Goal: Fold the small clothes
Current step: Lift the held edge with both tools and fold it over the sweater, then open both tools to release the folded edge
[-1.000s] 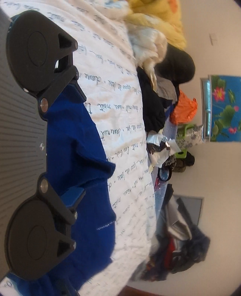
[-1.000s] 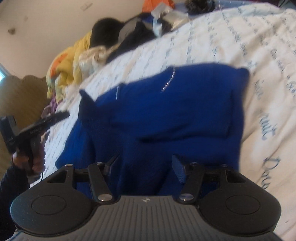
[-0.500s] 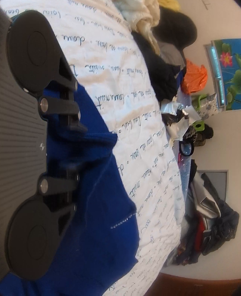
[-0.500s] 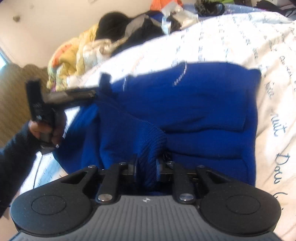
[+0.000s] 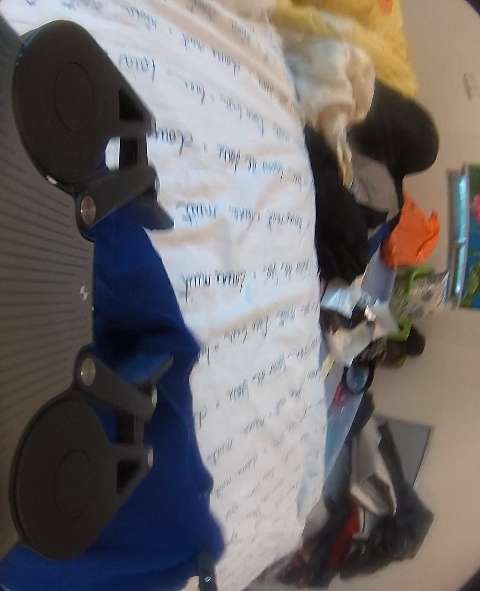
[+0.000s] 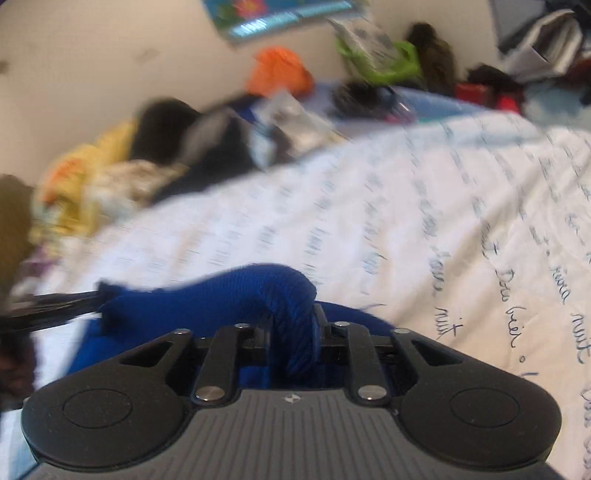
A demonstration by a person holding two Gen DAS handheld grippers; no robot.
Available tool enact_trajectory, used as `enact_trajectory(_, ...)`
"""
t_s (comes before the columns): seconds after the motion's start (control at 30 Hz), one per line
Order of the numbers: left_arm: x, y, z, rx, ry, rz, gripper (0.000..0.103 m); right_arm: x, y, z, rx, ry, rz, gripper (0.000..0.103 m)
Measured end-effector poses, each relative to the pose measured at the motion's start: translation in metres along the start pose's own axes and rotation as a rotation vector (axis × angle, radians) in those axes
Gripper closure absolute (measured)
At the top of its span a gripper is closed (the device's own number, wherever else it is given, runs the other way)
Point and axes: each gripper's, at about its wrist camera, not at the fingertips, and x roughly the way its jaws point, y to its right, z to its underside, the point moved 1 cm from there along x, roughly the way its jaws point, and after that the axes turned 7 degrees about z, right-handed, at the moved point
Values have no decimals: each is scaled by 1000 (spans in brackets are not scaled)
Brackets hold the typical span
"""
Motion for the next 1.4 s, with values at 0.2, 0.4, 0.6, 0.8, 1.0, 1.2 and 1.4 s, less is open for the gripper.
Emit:
enact_trajectory(0.2,-68,9,53,114,36,13,16,-59,13,43,59,101,-5,0)
enact_trajectory(0.4,-44,22,65,220,-37,-29,22,-76,44,78,119,76,6,1)
enact_trajectory(0.6,-20,28,52,144,-105,25,75,-58,22,66,46,59,10,9)
enact_trajectory(0.8,-53,19,59,118,-17,-22,77,-36,9,83,-81,-17,88,43)
enact_trajectory(1.0,-67,15,74,110,2,-26,30,-52,19,83,-2,29,54,35)
enact_trajectory(1.2,-38,24,34,127,20,-57,29,-47,8,32,-2,112,36,35)
enact_trajectory(1.4,18,27,25,161,-81,-128,95,33,-18,12,-91,-91,79,70)
